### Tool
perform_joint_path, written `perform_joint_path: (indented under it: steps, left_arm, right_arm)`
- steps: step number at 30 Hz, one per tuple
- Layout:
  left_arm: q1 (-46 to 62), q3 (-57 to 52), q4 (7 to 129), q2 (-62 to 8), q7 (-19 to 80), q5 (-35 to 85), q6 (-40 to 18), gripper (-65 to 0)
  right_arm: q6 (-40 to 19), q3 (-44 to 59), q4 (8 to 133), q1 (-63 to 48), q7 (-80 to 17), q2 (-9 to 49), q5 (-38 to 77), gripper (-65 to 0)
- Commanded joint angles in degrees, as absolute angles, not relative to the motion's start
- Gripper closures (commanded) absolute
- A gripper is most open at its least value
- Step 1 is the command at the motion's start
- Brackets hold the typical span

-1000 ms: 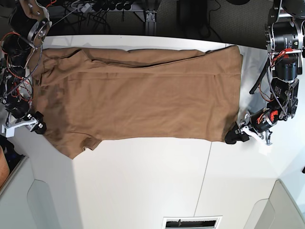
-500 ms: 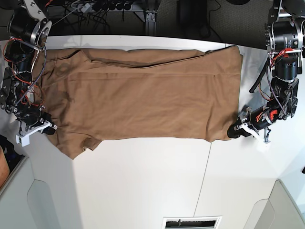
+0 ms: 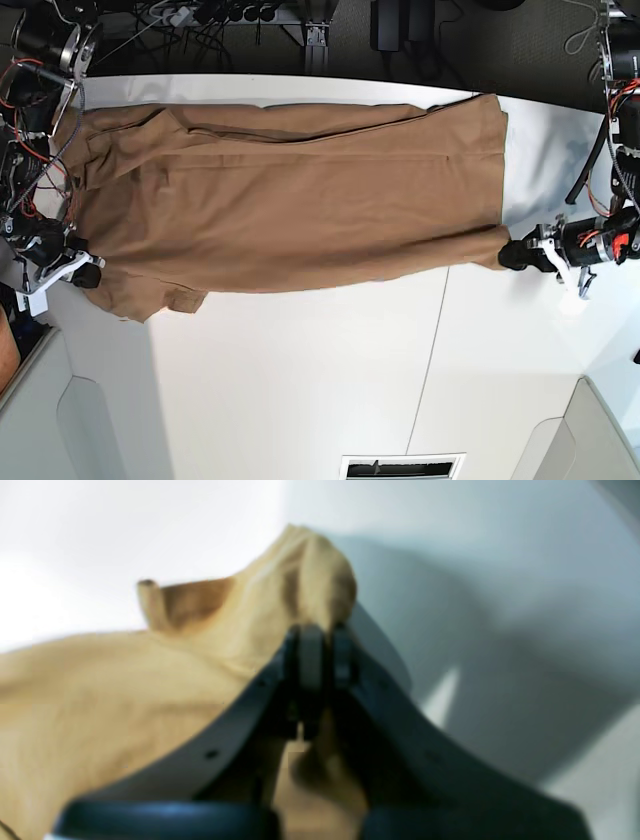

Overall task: Layout the t-shirt on the table in an organized manner, then fold the t-shirt properly
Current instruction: 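Grasp the opposite edge with both grippers and fold it over lengthwise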

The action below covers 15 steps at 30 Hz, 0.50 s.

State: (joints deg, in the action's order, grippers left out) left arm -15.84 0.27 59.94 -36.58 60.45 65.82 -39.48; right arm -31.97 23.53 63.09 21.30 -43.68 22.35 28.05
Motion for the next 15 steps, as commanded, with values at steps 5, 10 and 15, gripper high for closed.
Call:
perform_joint_path:
  steps: [5, 10, 15]
  left_arm:
    - [-11.9, -0.2, 70.2, -42.2, 59.7, 68.1, -40.0, -1.2]
    - [-5.1, -0.2, 78.1, -44.5, 60.7, 68.0, -40.0, -1.3]
    - [-0.9, -0.2, 82.4, -44.6, 60.5, 68.4, -40.0, -1.3]
  right_arm:
    - [-32.4, 23.9, 68.7, 16.6, -42.7, 27.8, 33.1, 0.0]
    - [-32.4, 23.9, 74.1, 10.4, -44.8, 29.6, 35.7, 0.0]
    - [-32.4, 24.0, 75.2, 7.4, -45.5, 29.6, 37.5, 0.0]
